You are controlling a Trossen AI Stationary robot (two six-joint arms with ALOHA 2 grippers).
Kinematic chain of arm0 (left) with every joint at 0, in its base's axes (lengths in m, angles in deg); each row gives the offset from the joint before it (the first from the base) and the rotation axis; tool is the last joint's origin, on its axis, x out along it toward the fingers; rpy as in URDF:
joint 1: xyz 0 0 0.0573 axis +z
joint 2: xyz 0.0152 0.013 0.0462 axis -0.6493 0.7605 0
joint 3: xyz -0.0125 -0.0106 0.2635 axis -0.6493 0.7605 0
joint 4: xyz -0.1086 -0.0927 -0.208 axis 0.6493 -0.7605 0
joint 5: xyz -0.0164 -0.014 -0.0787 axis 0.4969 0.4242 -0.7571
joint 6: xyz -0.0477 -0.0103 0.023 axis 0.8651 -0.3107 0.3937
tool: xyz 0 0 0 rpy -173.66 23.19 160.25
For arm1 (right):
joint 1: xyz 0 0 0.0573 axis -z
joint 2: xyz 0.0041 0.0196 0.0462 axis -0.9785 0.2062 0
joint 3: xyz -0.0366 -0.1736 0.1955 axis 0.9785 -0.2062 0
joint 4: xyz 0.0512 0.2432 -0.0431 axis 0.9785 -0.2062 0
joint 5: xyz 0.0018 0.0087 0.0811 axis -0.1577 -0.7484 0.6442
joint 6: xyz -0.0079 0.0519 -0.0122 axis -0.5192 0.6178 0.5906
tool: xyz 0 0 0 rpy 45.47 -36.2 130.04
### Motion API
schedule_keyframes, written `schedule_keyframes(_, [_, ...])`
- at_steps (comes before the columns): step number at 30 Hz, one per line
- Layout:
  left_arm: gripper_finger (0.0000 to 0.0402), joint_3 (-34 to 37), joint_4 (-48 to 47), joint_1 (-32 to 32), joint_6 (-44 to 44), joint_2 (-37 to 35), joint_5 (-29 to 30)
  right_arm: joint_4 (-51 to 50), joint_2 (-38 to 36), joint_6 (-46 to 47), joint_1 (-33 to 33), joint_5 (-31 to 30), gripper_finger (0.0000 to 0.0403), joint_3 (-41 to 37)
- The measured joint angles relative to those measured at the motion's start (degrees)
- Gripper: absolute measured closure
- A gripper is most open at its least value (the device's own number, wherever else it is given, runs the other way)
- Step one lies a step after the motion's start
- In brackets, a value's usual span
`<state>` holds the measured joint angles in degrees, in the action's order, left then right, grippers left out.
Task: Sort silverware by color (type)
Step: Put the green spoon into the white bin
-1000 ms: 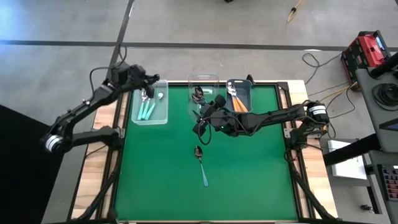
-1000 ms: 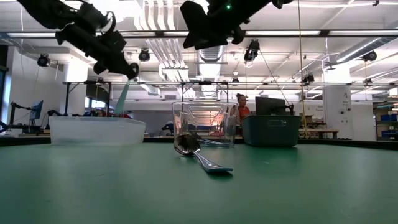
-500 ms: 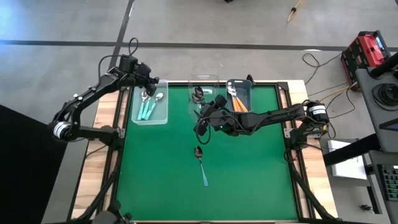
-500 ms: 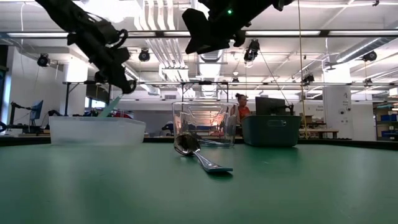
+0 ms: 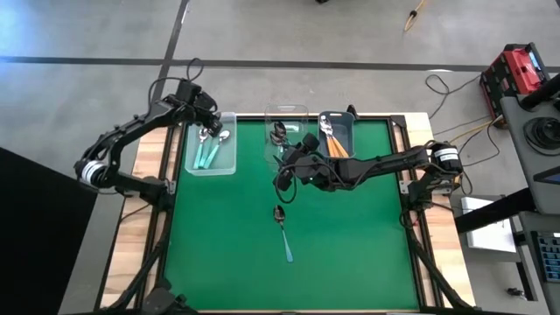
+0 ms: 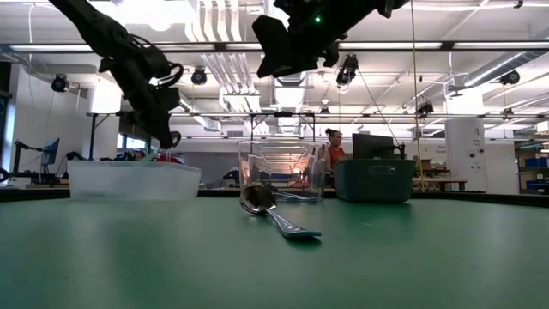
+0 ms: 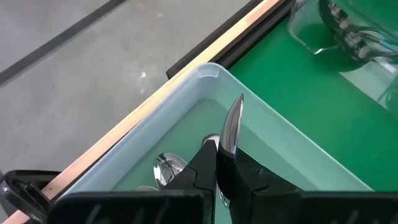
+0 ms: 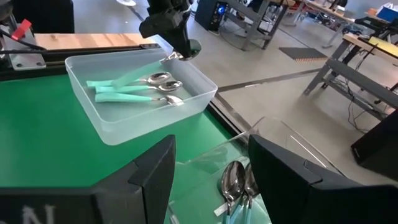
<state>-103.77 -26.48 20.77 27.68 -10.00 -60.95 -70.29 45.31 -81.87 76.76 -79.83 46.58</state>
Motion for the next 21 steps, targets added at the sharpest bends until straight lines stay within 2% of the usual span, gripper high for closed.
schedule_keyframes(21, [0.0401, 0.0, 0.4, -0.2, 0.7, 4.9, 0.0, -1.5, 0.0, 1.0, 0.3, -0.2, 0.0209, -0.7])
